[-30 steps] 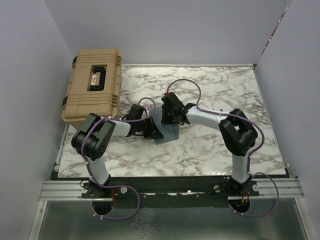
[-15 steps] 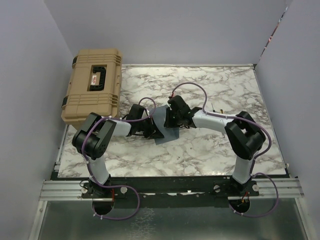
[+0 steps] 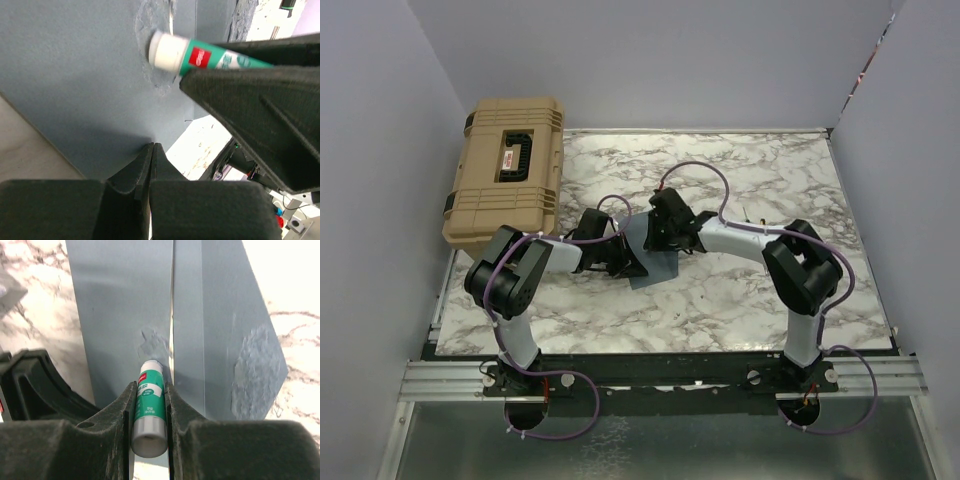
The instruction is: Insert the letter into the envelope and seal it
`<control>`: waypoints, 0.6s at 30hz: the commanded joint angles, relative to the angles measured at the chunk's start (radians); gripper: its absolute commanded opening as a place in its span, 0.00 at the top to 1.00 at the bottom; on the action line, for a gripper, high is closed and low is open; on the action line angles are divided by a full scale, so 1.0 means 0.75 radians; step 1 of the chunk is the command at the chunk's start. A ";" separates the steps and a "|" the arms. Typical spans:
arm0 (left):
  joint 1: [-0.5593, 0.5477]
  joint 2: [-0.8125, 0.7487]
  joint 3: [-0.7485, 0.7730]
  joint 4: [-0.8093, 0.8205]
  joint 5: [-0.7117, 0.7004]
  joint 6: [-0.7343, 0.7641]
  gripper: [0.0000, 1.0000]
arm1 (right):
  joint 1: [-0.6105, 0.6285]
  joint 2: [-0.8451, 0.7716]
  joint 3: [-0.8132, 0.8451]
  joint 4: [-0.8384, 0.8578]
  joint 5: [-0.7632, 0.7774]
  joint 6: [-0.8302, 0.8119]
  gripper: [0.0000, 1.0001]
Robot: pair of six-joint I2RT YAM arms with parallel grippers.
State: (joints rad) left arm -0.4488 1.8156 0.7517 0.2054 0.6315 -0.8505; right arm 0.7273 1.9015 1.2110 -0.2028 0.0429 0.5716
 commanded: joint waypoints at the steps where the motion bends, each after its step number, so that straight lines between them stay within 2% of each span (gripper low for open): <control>1: -0.001 0.113 -0.077 -0.172 -0.266 0.085 1.00 | -0.008 0.151 0.017 -0.126 0.170 0.016 0.99; 5: -0.001 0.114 -0.064 -0.172 -0.248 0.095 1.00 | -0.007 0.193 0.056 -0.148 0.130 -0.004 0.99; 16: -0.001 0.113 -0.044 -0.169 -0.245 0.087 1.00 | 0.014 -0.092 -0.265 -0.105 -0.086 -0.042 0.99; 18: -0.002 0.111 -0.042 -0.168 -0.249 0.089 1.00 | 0.015 -0.100 -0.263 -0.093 -0.079 -0.041 0.99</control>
State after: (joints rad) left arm -0.4488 1.8187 0.7540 0.2100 0.6361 -0.8509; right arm 0.7273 1.8145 1.0801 -0.1394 0.0299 0.5747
